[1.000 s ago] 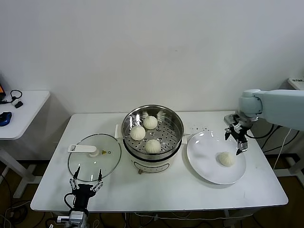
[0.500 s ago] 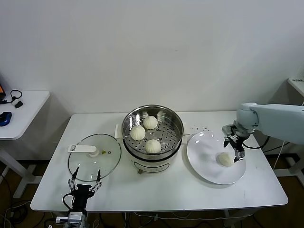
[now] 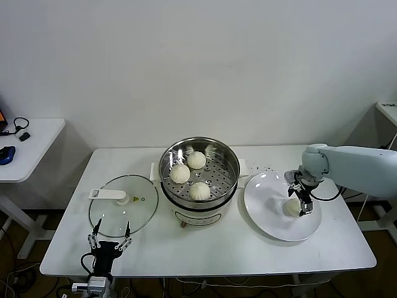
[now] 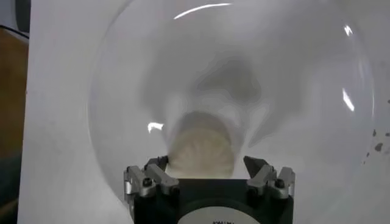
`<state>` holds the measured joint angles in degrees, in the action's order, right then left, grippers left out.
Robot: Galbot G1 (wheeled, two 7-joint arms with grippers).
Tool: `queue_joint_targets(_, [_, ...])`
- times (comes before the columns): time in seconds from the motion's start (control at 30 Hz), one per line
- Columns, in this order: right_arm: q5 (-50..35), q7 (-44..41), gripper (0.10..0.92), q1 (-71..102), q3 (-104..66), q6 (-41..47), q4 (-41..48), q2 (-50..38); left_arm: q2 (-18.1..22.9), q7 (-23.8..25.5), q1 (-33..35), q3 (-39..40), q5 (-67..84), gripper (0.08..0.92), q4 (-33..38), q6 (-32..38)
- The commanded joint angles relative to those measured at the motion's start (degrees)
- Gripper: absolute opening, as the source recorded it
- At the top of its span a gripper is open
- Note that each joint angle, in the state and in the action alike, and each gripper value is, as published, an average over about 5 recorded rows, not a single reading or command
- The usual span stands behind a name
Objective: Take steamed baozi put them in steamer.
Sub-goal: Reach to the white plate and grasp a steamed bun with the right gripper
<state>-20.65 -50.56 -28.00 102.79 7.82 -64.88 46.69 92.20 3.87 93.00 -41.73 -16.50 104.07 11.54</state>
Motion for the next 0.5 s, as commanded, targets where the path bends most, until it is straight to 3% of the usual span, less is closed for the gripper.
queue_joint_targets(0.03, [0.7,0.6,0.823,2.4,-1.7,0.6,1.2,0.2,2.8,0.0,0.0,0.0,0.1,0.823,-0.1,0.0])
queue_joint_targets(0.37, [0.8,0.6,0.808,2.3,-1.6,1.2,0.8,0.0,2.8,0.0,-0.1,0.1,0.1,0.823,0.0,-0.1])
queue_joint_targets(0.5, [0.9,0.6,0.72,2.2,-1.6,1.2,0.7,-0.2,2.8,0.0,-0.1,0.1,0.1,0.823,0.0,-0.1])
